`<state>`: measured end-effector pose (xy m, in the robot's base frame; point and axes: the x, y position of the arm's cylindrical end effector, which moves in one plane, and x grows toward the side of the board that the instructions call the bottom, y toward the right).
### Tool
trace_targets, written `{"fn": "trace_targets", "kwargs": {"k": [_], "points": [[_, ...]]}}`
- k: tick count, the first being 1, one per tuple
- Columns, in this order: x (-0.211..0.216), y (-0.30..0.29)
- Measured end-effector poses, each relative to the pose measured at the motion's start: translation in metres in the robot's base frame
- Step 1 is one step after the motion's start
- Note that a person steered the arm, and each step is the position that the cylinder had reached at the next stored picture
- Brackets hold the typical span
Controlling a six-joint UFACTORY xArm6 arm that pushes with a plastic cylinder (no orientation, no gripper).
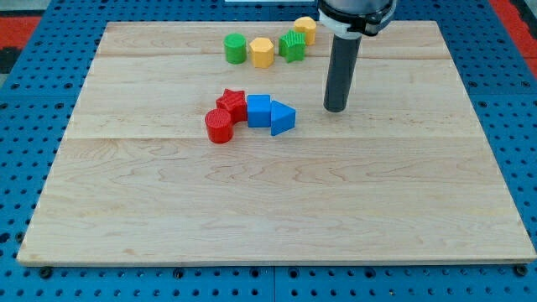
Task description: Point your arm at the green circle
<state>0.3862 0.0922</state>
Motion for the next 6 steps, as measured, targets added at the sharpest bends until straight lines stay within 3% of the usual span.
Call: {"fn": "trace_targets", "kwargs": {"k": [1, 2, 3, 4, 5, 6], "points": [[-0.03, -0.01], [-0.059, -0.056], [-0.065, -0.142], [-0.079, -0.173], [-0.109, -0.174], [-0.112, -0.178]]}}
